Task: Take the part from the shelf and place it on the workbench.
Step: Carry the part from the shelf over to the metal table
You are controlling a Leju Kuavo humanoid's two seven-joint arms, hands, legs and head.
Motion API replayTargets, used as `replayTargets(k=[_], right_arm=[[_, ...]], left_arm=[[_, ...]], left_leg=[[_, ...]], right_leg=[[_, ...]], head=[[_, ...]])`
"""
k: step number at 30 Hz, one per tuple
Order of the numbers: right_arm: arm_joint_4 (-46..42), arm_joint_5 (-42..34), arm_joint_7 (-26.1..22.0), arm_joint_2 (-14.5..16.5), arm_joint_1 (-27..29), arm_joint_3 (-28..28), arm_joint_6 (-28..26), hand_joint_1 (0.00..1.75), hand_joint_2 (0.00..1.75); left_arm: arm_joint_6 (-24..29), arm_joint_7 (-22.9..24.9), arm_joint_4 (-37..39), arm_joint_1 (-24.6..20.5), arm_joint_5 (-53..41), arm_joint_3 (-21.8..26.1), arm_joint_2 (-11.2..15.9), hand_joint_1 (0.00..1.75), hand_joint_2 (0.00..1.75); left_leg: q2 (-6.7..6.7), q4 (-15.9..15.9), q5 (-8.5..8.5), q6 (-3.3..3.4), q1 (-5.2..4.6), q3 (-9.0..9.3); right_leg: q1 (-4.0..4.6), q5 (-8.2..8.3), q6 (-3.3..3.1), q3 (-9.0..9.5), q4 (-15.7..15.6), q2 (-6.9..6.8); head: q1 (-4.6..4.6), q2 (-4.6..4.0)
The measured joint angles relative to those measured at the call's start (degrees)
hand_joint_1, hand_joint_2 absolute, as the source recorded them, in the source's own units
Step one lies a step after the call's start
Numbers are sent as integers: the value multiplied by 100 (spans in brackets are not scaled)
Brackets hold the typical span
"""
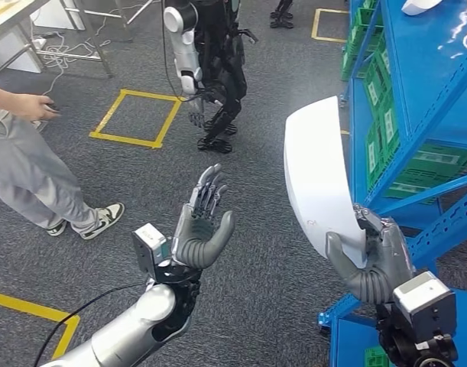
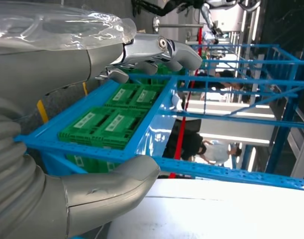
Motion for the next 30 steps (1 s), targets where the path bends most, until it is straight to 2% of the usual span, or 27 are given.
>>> replayTargets(k=[1,2,3,4,5,6,7,8,9,10,11,12,13,14,16,18,20,21,22,23,24,25,26,27,28,29,30], right_arm=[[-2,1,7,1,1,0,-7,175,175],[-5,1,10,1,2,-1,-16,175,175],[-8,0,10,2,4,-1,-25,175,175],[-9,-1,12,2,8,-2,-33,175,175],[-10,-1,13,2,18,-2,-38,175,175],[-10,-1,14,2,29,-2,-39,175,175],[-9,-1,16,2,40,-2,-37,175,175],[-9,-1,16,2,48,-3,-34,175,175],[-9,-3,16,2,52,-3,-31,175,175],[-9,-5,15,2,53,-4,-24,175,175],[-9,-7,14,2,53,-5,-15,175,175],[-9,-8,13,2,52,-8,-5,175,175],[-9,-8,10,2,51,-10,6,175,175],[-9,-8,7,2,51,-13,15,175,175],[-7,-8,0,2,49,-19,34,175,175],[-4,-11,-9,2,48,-36,52,175,175],[-1,-21,-16,2,59,-52,63,175,175],[1,-27,-17,2,68,-56,67,175,175],[3,-32,-17,2,80,-57,73,175,175],[5,-36,-17,2,89,-59,78,175,175],[7,-37,-17,2,94,-63,84,175,175],[8,-39,-17,2,95,-68,89,175,175],[8,-40,-17,2,94,-77,95,175,175],[9,-42,-17,2,95,-88,102,175,175],[10,-44,-17,2,92,-98,108,175,175],[11,-47,-17,2,92,-106,114,175,175],[12,-49,-17,2,90,-111,120,175,175]], left_arm=[[3,-6,-5,8,-15,0,1,0,175],[9,-13,-11,7,-31,0,4,0,175],[18,-19,-16,-1,-44,0,7,0,175],[26,-24,-21,-6,-55,0,8,0,175],[32,-26,-22,-10,-59,0,9,0,175],[37,-26,-22,-5,-60,0,10,0,175],[45,-26,-22,5,-60,0,14,0,175],[54,-25,-22,13,-60,0,17,0,175],[62,-25,-22,15,-61,0,21,0,175],[72,-24,-24,15,-62,0,23,0,175],[79,-22,-26,8,-63,0,24,0,175],[90,-20,-28,2,-65,0,24,0,175],[108,-16,-31,-4,-66,0,25,0,175],[129,-12,-33,-9,-67,0,27,0,175],[181,-3,-41,-2,-64,0,37,0,175],[221,-2,-63,-4,-57,0,44,0,175],[250,-5,-79,-12,-52,0,42,0,175],[261,-4,-79,-10,-51,0,41,0,175],[270,-4,-79,-4,-51,0,41,0,175],[276,-4,-79,1,-51,0,42,0,175],[280,-4,-79,3,-51,0,43,0,175],[283,-4,-79,4,-52,0,44,0,175],[289,-4,-80,4,-53,0,43,0,175],[299,-4,-83,3,-55,0,43,0,175],[310,-4,-87,3,-58,0,44,0,175],[322,-2,-92,6,-61,0,45,0,175],[331,-1,-100,11,-63,0,47,0,175]], left_leg=[[35,9,-7,-33,-10,-8],[156,88,-58,-67,-28,-47],[338,292,-170,-99,-44,-148],[557,617,-331,-129,-37,-318],[699,1035,-506,-162,-19,-553],[772,1427,-634,-191,8,-784],[805,1665,-670,-216,33,-940],[826,1687,-601,-237,56,-983],[863,1452,-429,-252,75,-884],[969,1035,-206,-260,85,-673],[1143,585,-32,-258,76,-440],[1271,234,89,-231,64,-254],[1359,29,134,-194,47,-146],[1357,-29,117,-150,28,-120],[1179,-26,100,-61,32,-117],[1020,-48,96,15,56,-86],[865,-56,89,70,60,-67],[784,-54,85,86,51,-64],[691,-53,80,94,42,-58],[599,-51,75,99,35,-49],[502,-47,70,99,30,-35],[405,-44,63,94,28,-16],[317,-40,53,84,28,4],[236,-28,44,66,20,13],[163,-16,37,44,21,6],[98,-11,39,14,28,-9],[35,-13,50,-21,38,-28]], right_leg=[[-12,15,-19,30,-37,-72],[-31,29,-40,67,-80,-148],[-53,41,-61,104,-122,-231],[-54,43,-72,126,-143,-315],[-55,35,-82,133,-149,-398],[-55,24,-85,136,-149,-484],[-58,11,-82,141,-149,-568],[-63,-6,-74,151,-148,-650],[-69,-26,-58,169,-148,-726],[-72,-50,-34,198,-147,-796],[-56,-84,-3,226,-144,-860],[-35,-115,30,255,-142,-918],[-8,-144,63,283,-143,-971],[13,-170,95,309,-148,-1026],[2,-227,160,362,-155,-1111],[-37,-434,200,286,104,-897],[-45,-822,198,-79,891,-543],[-37,-986,193,-312,1335,-458],[-27,-1056,188,-506,1660,-417],[-21,-1003,178,-605,1764,-402],[-18,-834,161,-594,1628,-391],[-17,-585,136,-492,1302,-359],[-17,-321,106,-342,879,-277],[-25,-130,79,-204,501,-144],[-32,-27,64,-79,219,-30],[-31,2,55,-9,69,51],[-27,-18,49,30,25,66]], head=[[4,0],[-18,0],[-45,0],[-69,0],[-97,0],[-105,0],[-113,0],[-124,0],[-139,0],[-155,0],[-180,0],[-196,0],[-191,0],[-175,0],[-123,0],[-84,0],[-27,0],[-9,0],[-2,0],[-1,0],[-1,0],[2,0],[9,0],[15,0],[21,0],[21,0],[17,0]])
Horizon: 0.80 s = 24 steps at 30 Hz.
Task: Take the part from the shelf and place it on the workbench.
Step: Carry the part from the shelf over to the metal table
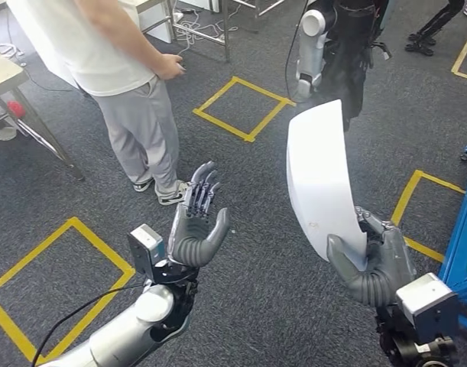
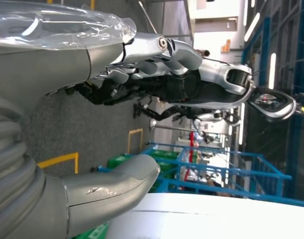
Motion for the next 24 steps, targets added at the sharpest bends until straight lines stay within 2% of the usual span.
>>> replayTargets(k=[1,2,3,4,5,6,7,8,9,10,11,13,14,15,17,18,19,20,21,22,23,24], right_arm=[[0,-2,-1,0,-4,-2,4,175,175],[1,-2,0,0,-7,-7,8,175,175],[2,-2,1,2,-12,-13,11,175,175],[1,-2,-1,3,-19,-20,13,175,175],[1,-2,-1,5,-23,-26,14,175,175],[2,-2,1,7,-23,-28,17,175,175],[5,-2,1,7,-23,-29,19,175,175],[12,-2,4,7,-21,-29,21,175,175],[19,-2,4,7,-20,-29,23,175,175],[26,-2,4,7,-21,-30,22,175,175],[31,-2,2,7,-24,-31,20,175,175],[36,-2,-4,7,-30,-32,15,175,175],[37,-2,-7,7,-33,-33,12,175,175],[38,-2,-10,7,-36,-34,10,175,175],[40,-2,-14,7,-41,-36,7,175,175],[40,-2,-15,7,-43,-37,7,175,175],[40,-2,-18,7,-45,-39,7,175,175],[42,-3,-19,7,-45,-42,5,175,175],[44,-4,-20,7,-41,-43,3,175,175],[46,-5,-21,7,-37,-43,1,175,175],[49,-7,-20,7,-32,-42,-1,175,175],[55,-8,-21,7,-28,-42,-4,175,175]], left_arm=[[3,2,-9,6,-2,0,3,0,175],[5,2,-20,15,-4,0,9,0,175],[7,0,-32,18,-5,0,16,0,175],[7,-1,-43,13,-7,0,24,0,175],[8,-2,-52,9,-9,0,30,0,175],[8,-2,-57,4,-10,0,33,0,175],[8,-1,-58,6,-13,0,34,0,175],[7,0,-59,12,-17,0,37,0,175],[6,1,-59,17,-23,0,42,0,175],[3,2,-59,19,-28,0,46,0,175],[-2,2,-60,17,-33,0,51,0,175],[-14,2,-61,-4,-37,0,52,0,175],[-21,1,-65,-18,-39,0,50,0,175],[-30,0,-69,-26,-39,0,50,0,175],[-45,-1,-79,-27,-41,0,50,0,175],[-50,-3,-86,-26,-43,0,52,0,175],[-53,-4,-93,-33,-44,0,50,0,175],[-55,-5,-101,-41,-45,0,46,0,175],[-57,-6,-105,-48,-46,0,42,0,175],[-60,-5,-105,-50,-45,0,37,0,175],[-62,-5,-105,-45,-45,0,34,0,175],[-64,-5,-105,-40,-45,0,34,0,175]], left_leg=[[-66,-11,16,-38,8,-14],[-30,-8,18,-70,7,-20],[118,41,-16,-92,-13,-44],[325,198,-110,-111,-29,-122],[564,471,-258,-127,-28,-260],[718,847,-437,-148,-20,-459],[776,1257,-599,-174,2,-682],[790,1563,-685,-196,18,-852],[794,1684,-673,-212,30,-928],[807,1554,-549,-217,35,-868],[859,1202,-352,-210,34,-683],[1134,349,-22,-159,-2,-220],[1236,82,47,-126,-26,-81],[1283,-35,51,-92,-49,-25],[1141,-60,38,-30,-54,-29],[1067,-73,39,1,-42,-15],[996,-89,42,34,-26,1],[924,-104,47,64,-6,20],[858,-105,44,83,-4,26],[780,-103,41,98,-5,27],[709,-102,39,104,-8,29],[624,-99,38,106,-10,32]], right_leg=[[-2,-2,-13,37,-33,-55],[-14,14,-39,58,-60,-128],[-28,30,-70,88,-98,-198],[-43,45,-100,116,-136,-278],[-44,51,-120,134,-158,-355],[-35,48,-136,138,-166,-428],[-30,41,-144,135,-167,-515],[-27,35,-147,134,-166,-597],[-25,25,-148,135,-166,-679],[-25,13,-141,143,-165,-755],[-23,-3,-127,159,-165,-825],[8,-47,-78,195,-161,-945],[31,-68,-49,213,-160,-997],[55,-88,-20,228,-161,-1051],[65,-129,38,268,-172,-1169],[54,-180,68,272,-138,-1139],[39,-285,88,227,1,-1025],[24,-441,103,113,269,-860],[16,-629,108,-69,665,-671],[14,-805,113,-296,1117,-550],[13,-918,119,-490,1478,-495],[14,-924,124,-622,1670,-472]], head=[[-5,0],[-10,0],[-23,0],[-45,0],[-68,0],[-91,0],[-105,0],[-114,0],[-123,0],[-134,0],[-146,0],[-182,0],[-183,0],[-175,0],[-137,0],[-127,0],[-108,0],[-81,0],[-53,0],[-29,0],[-21,0],[-16,0]])
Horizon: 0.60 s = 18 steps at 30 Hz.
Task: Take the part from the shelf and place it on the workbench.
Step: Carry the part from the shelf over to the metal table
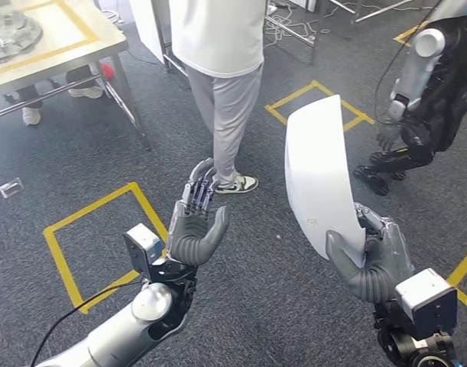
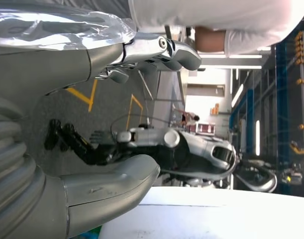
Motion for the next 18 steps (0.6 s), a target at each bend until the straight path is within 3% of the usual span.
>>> replayTargets(k=[1,3,5,7,10,12,14,16,17,18], right_arm=[[6,-1,-2,0,0,1,-2,175,175],[17,-2,-11,0,-1,-1,-8,175,175],[25,-7,-22,0,-4,-4,-10,175,175],[32,-14,-35,0,-5,-6,-13,175,175],[35,-19,-48,0,-8,-7,-15,175,175],[35,-24,-50,1,-15,-12,-15,175,175],[38,-32,-47,1,-15,-15,-9,175,175],[43,-37,-37,0,-9,-13,-1,175,175],[46,-37,-33,0,-8,-10,1,175,175],[48,-38,-32,0,-9,-8,2,175,175]], left_arm=[[-2,-2,0,4,2,0,0,0,175],[-8,-13,0,6,10,0,-1,0,175],[-10,-35,1,4,21,0,-5,0,175],[-10,-61,2,-1,32,0,-9,0,175],[-1,-74,1,18,36,0,-1,0,175],[8,-73,-1,18,20,0,8,0,175],[26,-72,-2,15,-20,0,13,0,175],[54,-69,-2,34,-63,0,15,0,175],[66,-67,-2,45,-79,0,17,0,175],[69,-66,-2,50,-87,0,20,0,175]], left_leg=[[-90,3,-2,-1,-1,8],[-275,20,-15,-17,6,31],[-422,48,-30,-59,10,25],[-527,76,-11,-119,19,-42],[-641,75,34,-213,52,-105],[-392,281,-88,-263,31,-200],[1,968,-425,-300,9,-538],[145,1727,-710,-319,20,-931],[162,1857,-717,-318,23,-999],[176,1739,-620,-309,23,-931]], right_leg=[[-3,114,-2,-26,-41,9],[-14,594,-21,190,-696,85],[-37,913,-44,468,-1412,347],[-47,944,-62,576,-1667,512],[-23,972,-111,608,-1688,378],[-32,995,-176,644,-1727,234],[-18,1001,-231,656,-1749,77],[7,997,-250,643,-1748,-92],[13,994,-252,640,-1747,-179],[16,992,-251,640,-1747,-261]], head=[[4,0],[14,0],[25,0],[35,0],[24,0],[-16,0],[-67,0],[-89,0],[-96,0],[-104,0]])
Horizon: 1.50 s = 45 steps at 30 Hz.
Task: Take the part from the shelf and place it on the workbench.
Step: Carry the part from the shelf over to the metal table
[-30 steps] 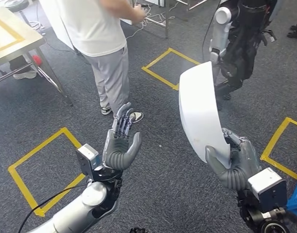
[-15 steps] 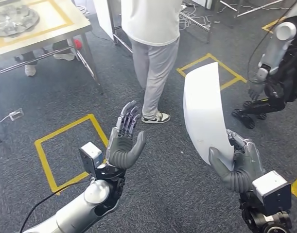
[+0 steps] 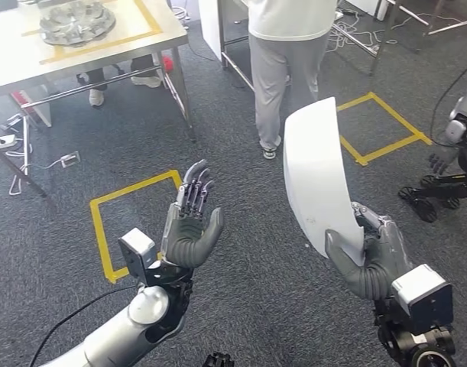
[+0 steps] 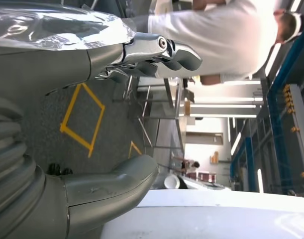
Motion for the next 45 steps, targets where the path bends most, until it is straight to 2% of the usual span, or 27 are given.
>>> replayTargets(k=[1,3,5,8,10,12,13,14,15,16,18,19,21,23,25,27,29,30,31,32,35,38,40,41,43,44,45], right_arm=[[1,0,1,0,-2,2,1,175,175],[1,0,1,0,-6,2,0,175,175],[1,0,1,0,-10,2,-1,175,175],[1,0,2,0,-15,1,-1,175,175],[2,0,-3,0,-21,-3,-2,175,175],[6,-8,-4,0,-14,-3,-4,175,175],[11,-17,0,0,-6,0,-2,175,175],[19,-28,3,0,2,3,0,175,175],[25,-42,3,0,5,6,4,175,175],[31,-55,2,0,6,7,7,175,175],[38,-85,-3,-2,2,6,2,175,175],[42,-96,-7,-3,1,5,-6,175,175],[48,-109,-14,-4,3,6,-35,175,175],[49,-115,-15,-4,3,7,-51,175,175],[49,-118,-7,-5,-1,2,-43,175,175],[49,-120,13,-7,-4,-4,-26,175,175],[51,-120,37,-7,-2,-6,-8,175,175],[52,-119,46,-7,-1,-6,-3,175,175],[53,-118,54,-7,-1,-7,0,175,175],[52,-117,58,-7,-1,-8,-1,175,175],[51,-116,68,-7,-5,-26,-1,175,175],[51,-116,71,-7,-11,-38,0,175,175],[50,-116,70,-7,-9,-43,-1,175,175],[50,-116,70,-7,-8,-46,-1,175,175],[52,-116,71,-7,0,-51,-2,175,175],[53,-116,72,-7,7,-51,-2,175,175],[54,-117,73,-7,13,-51,-2,175,175]], left_arm=[[1,1,-1,1,-5,0,2,0,175],[1,1,-5,-6,-11,0,3,0,175],[1,0,-13,-13,-15,0,2,0,175],[3,0,-21,-3,-19,0,3,0,175],[3,3,-28,-15,-26,0,-3,0,175],[3,11,-31,-23,-34,0,-11,0,175],[4,16,-31,-16,-42,0,-13,0,175],[9,28,-31,-8,-51,0,-11,0,175],[17,45,-31,-2,-63,0,-8,0,175],[27,64,-31,0,-76,0,-4,0,175],[35,99,-37,-3,-91,0,5,0,175],[31,111,-40,-6,-94,0,10,0,175],[8,135,-44,-10,-90,0,17,0,175],[-4,148,-45,-4,-80,0,28,0,175],[9,155,-50,-11,-74,0,48,0,175],[15,164,-54,-21,-73,0,63,0,175],[5,172,-55,-10,-72,0,68,0,175],[1,173,-54,-1,-70,0,71,0,175],[-4,173,-54,5,-68,0,74,0,175],[-9,173,-54,7,-66,0,77,0,175],[-31,171,-55,1,-66,0,78,0,175],[-56,169,-56,-5,-66,0,81,0,175],[-58,170,-58,-9,-67,0,81,0,175],[-58,169,-59,-14,-67,0,78,0,175],[-61,169,-59,-21,-68,0,70,0,175],[-62,169,-58,-19,-68,0,67,0,175],[-63,170,-58,-18,-68,0,64,0,175]], left_leg=[[44,-358,173,19,-5,205],[318,-1238,459,81,-42,715],[473,-1652,537,143,-93,939],[266,-1714,575,229,-95,952],[128,-1770,607,288,-58,997],[-18,-1780,610,319,-57,1006],[-99,-1778,609,326,-61,1007],[-188,-1775,608,328,-64,1010],[-279,-1772,607,328,-65,1018],[-376,-1769,604,324,-64,1032],[-546,-1754,593,300,-68,1045],[-607,-1741,589,285,-74,1041],[-721,-1720,606,228,-58,978],[-820,-1725,633,156,-25,924],[-575,-1575,541,101,-46,844],[-173,-961,236,64,-57,530],[-40,-152,-58,31,-26,82],[-26,47,-79,19,-12,-43],[-17,-2,11,12,-1,-35],[-3,-295,187,11,6,109],[86,-1441,621,61,-12,731],[92,-1727,644,164,-65,892],[73,-1748,634,230,-51,926],[67,-1763,632,263,-37,947],[50,-1768,616,310,-38,968],[33,-1766,609,324,-46,972],[11,-1763,601,333,-54,979]], right_leg=[[3,-5,5,7,0,-80],[26,-27,34,29,0,-213],[48,-51,88,54,-4,-319],[37,-92,187,93,-18,-419],[16,-314,237,-31,312,-133],[9,-701,257,-394,1122,198],[11,-834,263,-585,1508,248],[12,-856,264,-703,1719,266],[11,-757,258,-713,1693,275],[6,-546,245,-604,1412,295],[-12,-111,202,-252,564,505],[-25,7,181,-115,243,622],[-23,-2,157,2,17,723],[-13,-17,130,50,-32,620],[-25,10,71,90,-85,484],[-14,19,18,117,-120,338],[5,5,-4,114,-120,180],[9,-4,-5,114,-120,109],[10,-15,3,119,-120,50],[9,-27,18,129,-119,1],[25,-70,88,158,-118,-91],[27,-103,180,187,-128,-135],[0,-197,239,150,-29,-44],[-10,-326,260,54,187,45],[-15,-690,283,-326,972,215],[-14,-838,292,-549,1401,248],[-14,-885,297,-709,1675,259]], head=[[-9,0],[-22,0],[-8,0],[13,0],[51,0],[105,0],[116,0],[120,0],[124,0],[126,0],[138,0],[139,0],[137,0],[133,0],[110,0],[72,0],[50,0],[44,0],[37,0],[31,0],[31,0],[52,0],[63,0],[78,0],[113,0],[122,0],[125,0]])
